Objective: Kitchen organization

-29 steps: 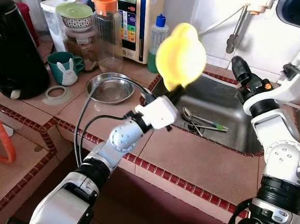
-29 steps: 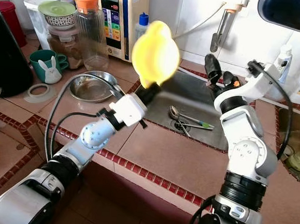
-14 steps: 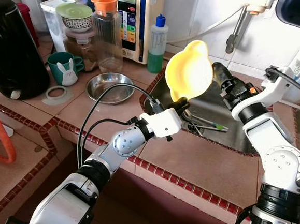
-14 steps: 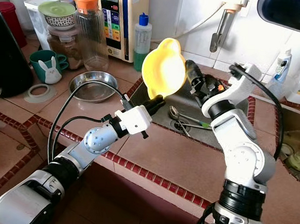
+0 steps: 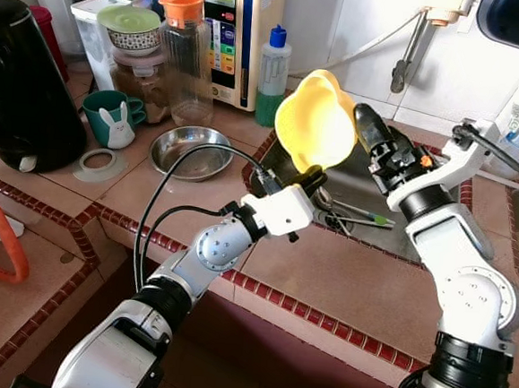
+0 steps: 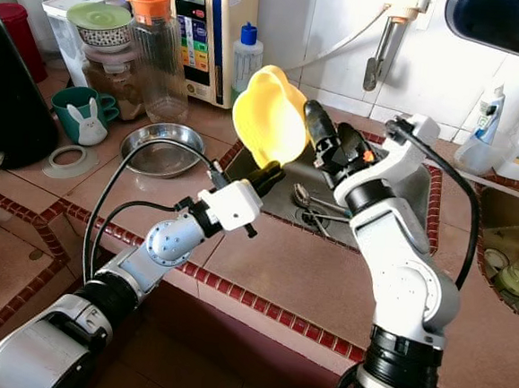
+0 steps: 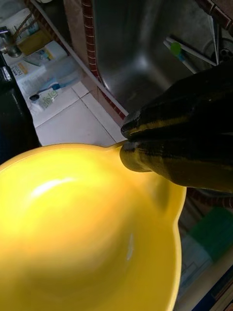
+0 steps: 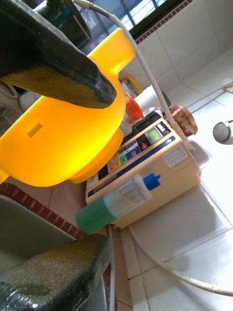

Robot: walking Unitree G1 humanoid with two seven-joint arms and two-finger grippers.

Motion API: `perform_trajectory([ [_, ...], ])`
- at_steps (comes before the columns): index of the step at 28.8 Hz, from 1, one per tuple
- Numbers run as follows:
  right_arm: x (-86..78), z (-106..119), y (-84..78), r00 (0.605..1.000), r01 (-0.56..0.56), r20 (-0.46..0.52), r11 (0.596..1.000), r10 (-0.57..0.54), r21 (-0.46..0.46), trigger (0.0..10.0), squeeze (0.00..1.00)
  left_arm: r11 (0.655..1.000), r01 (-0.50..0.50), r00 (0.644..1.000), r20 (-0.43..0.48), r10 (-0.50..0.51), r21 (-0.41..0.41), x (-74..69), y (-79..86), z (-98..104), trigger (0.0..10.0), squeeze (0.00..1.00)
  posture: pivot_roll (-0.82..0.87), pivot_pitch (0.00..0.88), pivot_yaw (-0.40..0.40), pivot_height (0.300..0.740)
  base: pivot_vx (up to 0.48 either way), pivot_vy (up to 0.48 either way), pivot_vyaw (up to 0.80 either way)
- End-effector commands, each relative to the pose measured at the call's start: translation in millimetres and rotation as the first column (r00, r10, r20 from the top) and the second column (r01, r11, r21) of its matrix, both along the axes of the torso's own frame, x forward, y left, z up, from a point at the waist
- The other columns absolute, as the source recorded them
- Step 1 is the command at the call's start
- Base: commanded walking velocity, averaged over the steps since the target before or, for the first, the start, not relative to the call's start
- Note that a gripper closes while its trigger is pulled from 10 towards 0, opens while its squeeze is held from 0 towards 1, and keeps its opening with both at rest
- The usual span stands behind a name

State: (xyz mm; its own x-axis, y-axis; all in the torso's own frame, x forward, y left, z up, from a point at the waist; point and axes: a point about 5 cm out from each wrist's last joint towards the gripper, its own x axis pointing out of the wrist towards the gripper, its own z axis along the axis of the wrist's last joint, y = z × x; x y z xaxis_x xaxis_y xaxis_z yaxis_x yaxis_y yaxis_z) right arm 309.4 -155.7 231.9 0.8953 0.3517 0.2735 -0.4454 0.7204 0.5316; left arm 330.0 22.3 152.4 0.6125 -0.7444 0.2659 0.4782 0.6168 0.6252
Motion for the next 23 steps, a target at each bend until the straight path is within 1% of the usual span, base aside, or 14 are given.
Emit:
perform_trajectory([
  [1, -3.0, -2, 4.3, 1.0, -0.019, -0.004, 1.0, 0.019, -0.019, 10.0, 0.0, 1.0, 0.014, 0.999, 0.039, -0.015, 0.005, 1.8, -5.0, 10, 0.0, 0.0, -0.02, 0.0, 0.034, 0.74, 0.0, 0.0, 0.0],
  [3, -3.3, 0, 2.0, 0.999, 0.014, 0.033, 1.0, -0.013, -0.024, 10.0, 0.0, 1.0, 0.01, 0.999, 0.039, -0.01, 0.004, 2.5, -5.1, 11, 0.0, 0.0, -0.03, 0.0, 0.035, 0.74, 0.0, 0.0, 0.0],
  [4, -3.0, 4, -3.4, 0.992, 0.093, 0.086, 0.994, -0.087, -0.059, 10.0, 0.0, 1.0, 0.008, 0.999, 0.041, -0.008, 0.001, 2.7, -5.0, 12, 0.0, 0.0, -0.03, 0.0, 0.036, 0.74, 0.0, 0.0, 0.0],
  [5, -3.0, 4, -3.4, 0.992, 0.093, 0.086, 0.994, -0.087, -0.059, 10.0, 0.0, 1.0, 0.008, 0.999, 0.041, -0.008, 0.001, 2.7, -5.0, 12, 0.0, 0.0, -0.03, 0.0, 0.036, 0.74, 0.0, 0.0, 0.0],
  [6, -1.1, 10, -12.3, 0.972, 0.209, 0.137, 0.971, -0.193, -0.114, 10.0, 0.0, 1.0, 0.008, 0.999, 0.037, -0.008, -0.003, 2.3, -5.2, 11, 0.0, 0.0, -0.03, 0.0, 0.038, 0.74, 0.0, 0.0, 0.0],
  [10, 2.9, 21, -24.2, 0.942, 0.31, 0.179, 0.943, -0.285, -0.126, 10.0, 0.0, 1.0, 0.016, 0.999, 0.028, -0.016, -0.004, -1.2, -6.8, 7, 0.0, 0.0, -0.03, 0.0, 0.039, 0.74, 0.0, 0.0, 0.0],
  [12, 3.2, 22, -25.2, 0.938, 0.319, 0.184, 0.939, -0.293, -0.129, 10.0, 0.0, 1.0, 0.017, 0.999, 0.028, -0.017, -0.004, -1.6, -6.9, 6, 0.0, 0.0, -0.03, 0.0, 0.039, 0.74, 0.0, 0.0, 0.0],
  [13, 3.6, 25, -24.6, 0.94, 0.306, 0.191, 0.946, -0.282, -0.109, 10.0, 0.0, 1.0, 0.017, 1.0, 0.026, -0.016, -0.005, -1.9, -7.0, 6, 0.0, 0.0, -0.03, 0.0, 0.039, 0.74, 0.0, 0.0, 0.0],
  [15, 4.3, 26, -22.9, 0.941, 0.299, 0.199, 0.949, -0.274, -0.104, 10.0, 0.0, 1.0, 0.015, 1.0, 0.025, -0.015, -0.005, -1.9, -7.0, 5, 0.0, 0.0, -0.03, 0.0, 0.039, 0.74, 0.0, 0.0, 0.0],
  [17, 3.0, 22, -12.5, 0.965, 0.209, 0.18, 0.974, -0.192, -0.083, 10.0, 0.0, 1.0, 0.014, 1.0, 0.025, -0.014, -0.004, -1.7, -7.0, 6, 0.0, 0.0, -0.03, 0.0, 0.037, 0.74, 0.0, 0.0, 0.0],
  [18, 2.2, 19, -7.6, 0.974, 0.172, 0.163, 0.981, -0.156, -0.089, 10.0, 0.0, 1.0, 0.013, 1.0, 0.026, -0.013, -0.005, -1.5, -7.0, 6, 0.0, 0.0, -0.03, 0.0, 0.036, 0.74, 0.0, 0.0, 0.0],
  [19, 0.8, 8, 0.2, 0.986, 0.13, 0.124, 0.983, -0.115, -0.126, 10.0, 0.0, 1.0, 0.011, 0.999, 0.03, -0.011, -0.006, -0.9, -7.3, 7, 0.0, 0.0, -0.02, 0.0, 0.034, 0.74, 0.0, 0.0, 0.0],
  [20, 0.4, 1, 3.3, 0.99, 0.122, 0.094, 0.982, -0.109, -0.146, 10.0, 0.0, 1.0, 0.01, 0.999, 0.032, -0.01, -0.006, -0.5, -7.6, 8, 0.0, 0.0, -0.02, 0.0, 0.034, 0.74, 0.0, 0.0, 0.0],
  [23, -0.3, -1, 4.0, 0.989, 0.131, 0.094, 0.98, -0.118, -0.152, 10.0, 0.0, 1.0, 0.01, 0.999, 0.034, -0.01, -0.007, -0.4, -7.7, 8, 0.0, 0.0, -0.02, 0.0, 0.034, 0.74, 0.0, 0.0, 0.0],
])
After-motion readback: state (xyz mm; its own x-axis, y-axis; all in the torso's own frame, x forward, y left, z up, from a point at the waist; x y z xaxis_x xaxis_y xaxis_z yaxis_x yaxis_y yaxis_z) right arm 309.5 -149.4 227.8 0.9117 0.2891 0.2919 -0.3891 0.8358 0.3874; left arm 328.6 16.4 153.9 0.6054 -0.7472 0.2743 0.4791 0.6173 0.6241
